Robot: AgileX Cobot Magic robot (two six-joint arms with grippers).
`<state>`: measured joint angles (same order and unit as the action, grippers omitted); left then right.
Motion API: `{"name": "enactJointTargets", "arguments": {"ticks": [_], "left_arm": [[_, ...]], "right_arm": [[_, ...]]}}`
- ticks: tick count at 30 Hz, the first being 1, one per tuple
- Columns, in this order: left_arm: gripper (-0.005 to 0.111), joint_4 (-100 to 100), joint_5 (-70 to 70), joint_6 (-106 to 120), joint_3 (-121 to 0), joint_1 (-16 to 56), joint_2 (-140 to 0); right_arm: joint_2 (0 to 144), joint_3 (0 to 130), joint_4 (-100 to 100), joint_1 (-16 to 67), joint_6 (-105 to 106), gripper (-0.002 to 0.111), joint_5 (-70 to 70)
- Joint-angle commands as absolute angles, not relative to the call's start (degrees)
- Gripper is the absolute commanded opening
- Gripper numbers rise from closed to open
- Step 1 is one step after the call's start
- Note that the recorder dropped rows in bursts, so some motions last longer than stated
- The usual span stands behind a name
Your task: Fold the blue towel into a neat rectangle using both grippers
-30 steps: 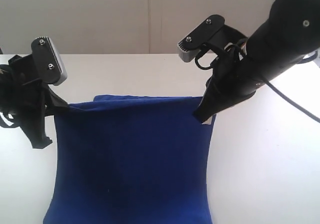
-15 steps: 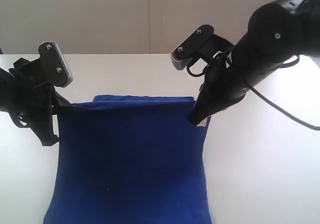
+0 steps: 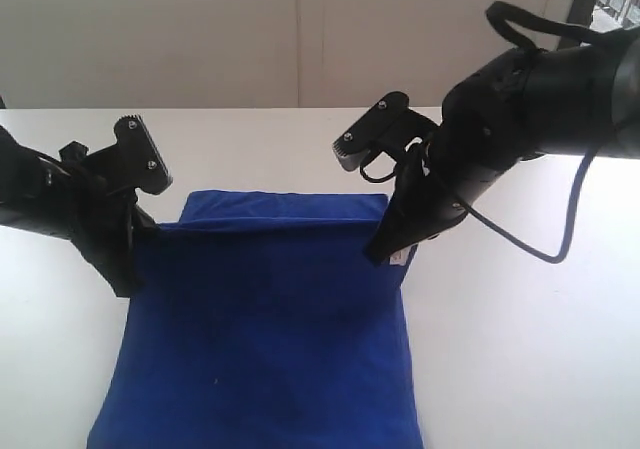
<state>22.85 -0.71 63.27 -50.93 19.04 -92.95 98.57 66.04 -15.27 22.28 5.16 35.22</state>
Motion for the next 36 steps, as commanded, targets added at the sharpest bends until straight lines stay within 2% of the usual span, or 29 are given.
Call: {"name": "enactJointTargets", "arguments": {"ticks": [1,9,16,36], "left_arm": [[0.0,23.08,-0.68,63.39,-54.82,19.11,-93.41],[0.0,23.08,-1.42,63.65,-57.97,19.11,-93.41],[0.0,23.08,-0.53,65.43,-57.97,19.11,-93.41],[0.0,21.12,10.74,67.53,-61.0,19.11,-101.94]], "right_arm": [[98.86,66.22,-21.7,20.16,-0.69,0.0,32.9],[98.12,67.36,-22.54,18.82,-0.82,0.0,31.43],[97.32,73.49,-24.26,18.82,0.0,0.0,36.21],[106.96,74.36,-26.01,16.13,-1.67,0.0,27.51]]}}
